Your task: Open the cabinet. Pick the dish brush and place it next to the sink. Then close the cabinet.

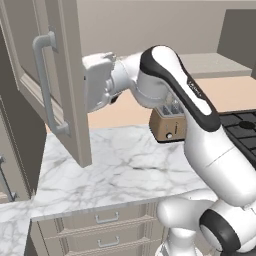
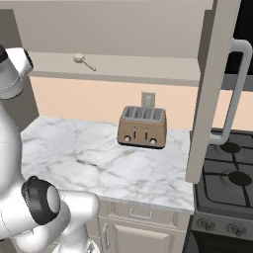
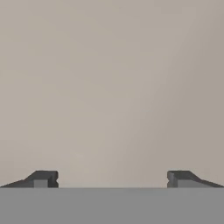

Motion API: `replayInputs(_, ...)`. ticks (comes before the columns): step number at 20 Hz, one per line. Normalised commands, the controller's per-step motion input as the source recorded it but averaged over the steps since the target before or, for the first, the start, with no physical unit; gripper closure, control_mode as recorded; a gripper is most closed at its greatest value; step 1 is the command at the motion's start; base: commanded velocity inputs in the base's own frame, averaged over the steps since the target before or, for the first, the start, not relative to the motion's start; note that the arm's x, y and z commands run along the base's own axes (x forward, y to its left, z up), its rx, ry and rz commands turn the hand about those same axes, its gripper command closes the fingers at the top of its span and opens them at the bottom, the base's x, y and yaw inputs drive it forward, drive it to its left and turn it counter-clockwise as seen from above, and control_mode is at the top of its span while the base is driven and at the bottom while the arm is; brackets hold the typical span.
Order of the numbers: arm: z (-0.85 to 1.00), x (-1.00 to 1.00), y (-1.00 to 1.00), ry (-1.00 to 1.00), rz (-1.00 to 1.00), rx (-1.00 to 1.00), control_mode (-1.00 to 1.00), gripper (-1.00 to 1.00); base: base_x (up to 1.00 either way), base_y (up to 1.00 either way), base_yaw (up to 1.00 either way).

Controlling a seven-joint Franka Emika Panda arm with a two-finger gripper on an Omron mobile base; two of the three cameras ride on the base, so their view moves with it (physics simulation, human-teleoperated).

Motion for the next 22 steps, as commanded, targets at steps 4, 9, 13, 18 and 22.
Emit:
replayInputs(4,0.0,-0.48,-0.47,-0.16,-0.03,0.0,-1.0,-1.0,0.0,0.0,0.0)
replayInputs(9,0.0,-0.39,-0.64,-0.13,-0.11,-0.01,-1.0,-1.0,0.0,0.0,0.0)
replayInputs(13,0.0,-0.23,-0.83,-0.07,-0.24,-0.05,-1.0,-1.0,0.0,0.0,0.0)
replayInputs(18,0.0,-0.1,-0.82,-0.06,-0.29,-0.07,-1.0,-1.0,0.0,0.0,0.0)
replayInputs(22,0.32,-0.02,-0.54,-0.02,-0.26,-0.12,-1.0,-1.0,0.0,0.0,0.0)
